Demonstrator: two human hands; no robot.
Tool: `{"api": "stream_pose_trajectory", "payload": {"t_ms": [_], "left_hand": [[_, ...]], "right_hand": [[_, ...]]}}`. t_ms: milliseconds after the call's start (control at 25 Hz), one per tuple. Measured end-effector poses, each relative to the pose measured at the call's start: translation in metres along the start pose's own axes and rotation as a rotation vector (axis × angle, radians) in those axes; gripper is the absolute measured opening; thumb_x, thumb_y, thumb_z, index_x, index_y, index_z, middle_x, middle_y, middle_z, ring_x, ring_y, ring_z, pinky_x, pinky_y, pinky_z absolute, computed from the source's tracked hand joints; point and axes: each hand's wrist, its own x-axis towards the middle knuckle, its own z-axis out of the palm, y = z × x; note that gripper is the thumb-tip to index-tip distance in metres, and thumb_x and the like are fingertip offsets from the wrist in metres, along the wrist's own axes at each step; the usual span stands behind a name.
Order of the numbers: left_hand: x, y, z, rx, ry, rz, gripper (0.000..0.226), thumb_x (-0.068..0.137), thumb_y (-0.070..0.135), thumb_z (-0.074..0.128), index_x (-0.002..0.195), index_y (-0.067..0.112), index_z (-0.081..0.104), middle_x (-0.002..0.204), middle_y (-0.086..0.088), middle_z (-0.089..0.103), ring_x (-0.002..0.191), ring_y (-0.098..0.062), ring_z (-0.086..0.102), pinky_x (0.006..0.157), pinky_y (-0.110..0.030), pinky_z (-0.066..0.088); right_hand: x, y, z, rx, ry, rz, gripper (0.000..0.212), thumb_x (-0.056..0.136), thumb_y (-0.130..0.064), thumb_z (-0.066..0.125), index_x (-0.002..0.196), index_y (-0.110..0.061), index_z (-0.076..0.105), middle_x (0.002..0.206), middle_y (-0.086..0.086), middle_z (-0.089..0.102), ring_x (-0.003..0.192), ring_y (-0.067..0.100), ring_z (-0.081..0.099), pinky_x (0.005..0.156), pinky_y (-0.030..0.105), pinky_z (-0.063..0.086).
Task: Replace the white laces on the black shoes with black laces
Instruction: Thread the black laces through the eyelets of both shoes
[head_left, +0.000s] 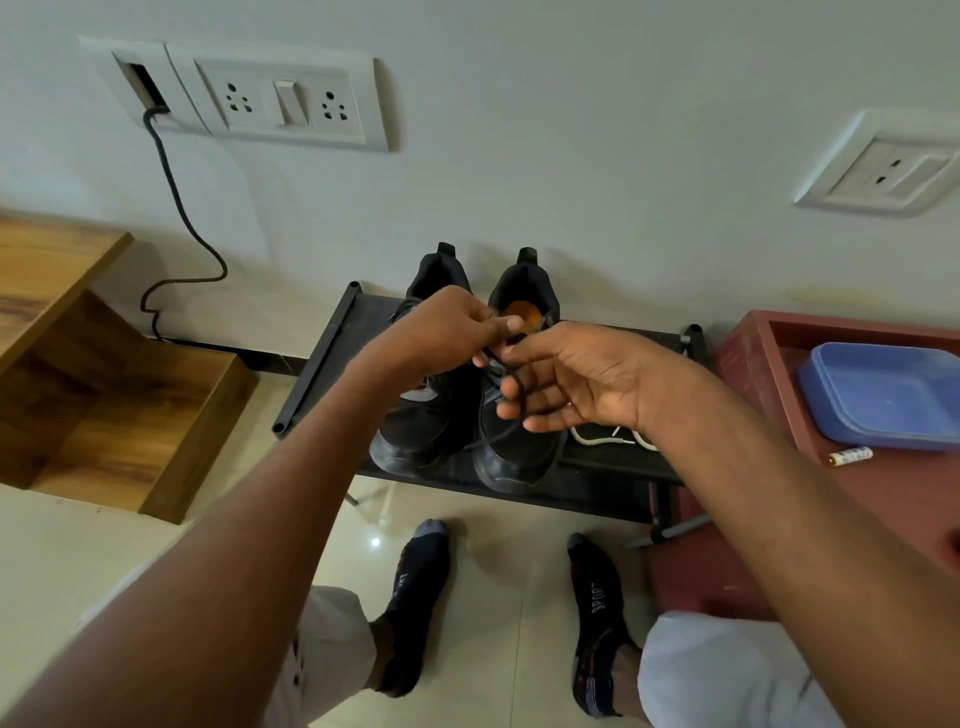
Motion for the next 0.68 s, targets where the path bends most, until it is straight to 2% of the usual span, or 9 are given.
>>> {"api": "stream_pose_trajectory", "payload": {"t_ms": [80, 120, 200, 280, 360, 400, 480, 600, 680], "left_hand": [[0.005, -0.003, 0.004, 0.092, 0.044, -0.024, 0.048, 0.104, 0.042, 0.061, 0.069, 0.010, 0.069, 0.057, 0.003, 0.063, 0.052, -0.001, 0.055, 0.062, -0.017, 0.044], [0.006, -0.004, 0.005, 0.138, 0.056, -0.036, 0.048, 0.105, 0.038, 0.061, 0.066, 0.010, 0.066, 0.052, 0.009, 0.058, 0.045, 0.003, 0.051, 0.055, -0.011, 0.040], [0.006, -0.007, 0.006, 0.215, 0.067, -0.017, 0.050, 0.104, 0.032, 0.062, 0.058, 0.012, 0.056, 0.046, 0.010, 0.047, 0.039, 0.001, 0.045, 0.047, -0.012, 0.034], [0.003, -0.005, 0.003, 0.150, 0.087, 0.060, 0.049, 0.106, 0.033, 0.059, 0.062, 0.011, 0.058, 0.052, 0.005, 0.052, 0.047, -0.003, 0.047, 0.061, -0.022, 0.040], [-0.002, 0.006, -0.001, -0.137, 0.077, 0.085, 0.042, 0.109, 0.040, 0.050, 0.091, 0.012, 0.074, 0.077, -0.001, 0.074, 0.073, -0.010, 0.068, 0.077, -0.030, 0.047], [-0.004, 0.012, -0.003, -0.262, 0.044, 0.081, 0.043, 0.110, 0.046, 0.045, 0.105, 0.015, 0.075, 0.090, -0.003, 0.078, 0.086, -0.013, 0.073, 0.082, -0.032, 0.050], [-0.007, 0.018, -0.003, -0.390, -0.047, 0.095, 0.049, 0.106, 0.054, 0.045, 0.118, 0.017, 0.073, 0.096, -0.009, 0.077, 0.093, -0.019, 0.070, 0.090, -0.037, 0.053], [-0.006, 0.014, -0.001, -0.315, -0.102, 0.150, 0.044, 0.102, 0.049, 0.058, 0.104, 0.009, 0.076, 0.080, -0.002, 0.068, 0.082, -0.018, 0.062, 0.091, -0.036, 0.050], [-0.004, 0.009, -0.003, -0.271, -0.047, 0.145, 0.035, 0.100, 0.041, 0.067, 0.091, 0.010, 0.078, 0.081, -0.004, 0.075, 0.081, -0.017, 0.069, 0.094, -0.032, 0.053]], "right_hand": [[-0.008, 0.000, 0.004, -0.276, -0.012, 0.023, 0.023, 0.105, -0.030, 0.059, 0.110, -0.013, 0.073, 0.097, 0.007, 0.080, 0.094, 0.021, 0.078, 0.099, 0.043, 0.052], [-0.013, -0.001, 0.004, -0.333, -0.054, 0.012, 0.026, 0.105, -0.033, 0.058, 0.110, -0.014, 0.074, 0.101, 0.009, 0.080, 0.097, 0.020, 0.078, 0.102, 0.043, 0.049], [-0.021, -0.006, 0.002, -0.268, -0.163, -0.047, 0.025, 0.105, -0.036, 0.058, 0.105, -0.016, 0.073, 0.108, 0.011, 0.079, 0.106, 0.021, 0.075, 0.105, 0.043, 0.045], [-0.023, -0.009, -0.002, -0.117, -0.166, -0.111, 0.022, 0.105, -0.035, 0.058, 0.100, -0.018, 0.071, 0.102, 0.009, 0.077, 0.103, 0.023, 0.076, 0.103, 0.042, 0.048], [-0.014, -0.006, -0.005, 0.046, -0.028, -0.117, 0.023, 0.106, -0.034, 0.058, 0.097, -0.018, 0.071, 0.082, 0.003, 0.070, 0.077, 0.018, 0.074, 0.085, 0.037, 0.058], [-0.009, -0.005, -0.005, 0.127, 0.042, -0.104, 0.023, 0.106, -0.034, 0.058, 0.095, -0.018, 0.070, 0.073, -0.001, 0.065, 0.063, 0.012, 0.067, 0.071, 0.032, 0.061], [-0.003, -0.004, -0.005, 0.263, 0.090, -0.079, 0.022, 0.106, -0.035, 0.059, 0.092, -0.019, 0.067, 0.065, -0.006, 0.057, 0.046, 0.003, 0.050, 0.049, 0.021, 0.050], [-0.004, -0.009, -0.009, 0.287, 0.067, -0.077, 0.024, 0.106, -0.034, 0.057, 0.090, -0.017, 0.065, 0.063, -0.008, 0.050, 0.042, 0.001, 0.036, 0.038, 0.014, 0.027], [-0.009, -0.011, -0.016, 0.181, 0.078, -0.058, 0.025, 0.105, -0.035, 0.057, 0.091, -0.017, 0.067, 0.060, -0.008, 0.047, 0.043, 0.002, 0.036, 0.039, 0.015, 0.025]]}}
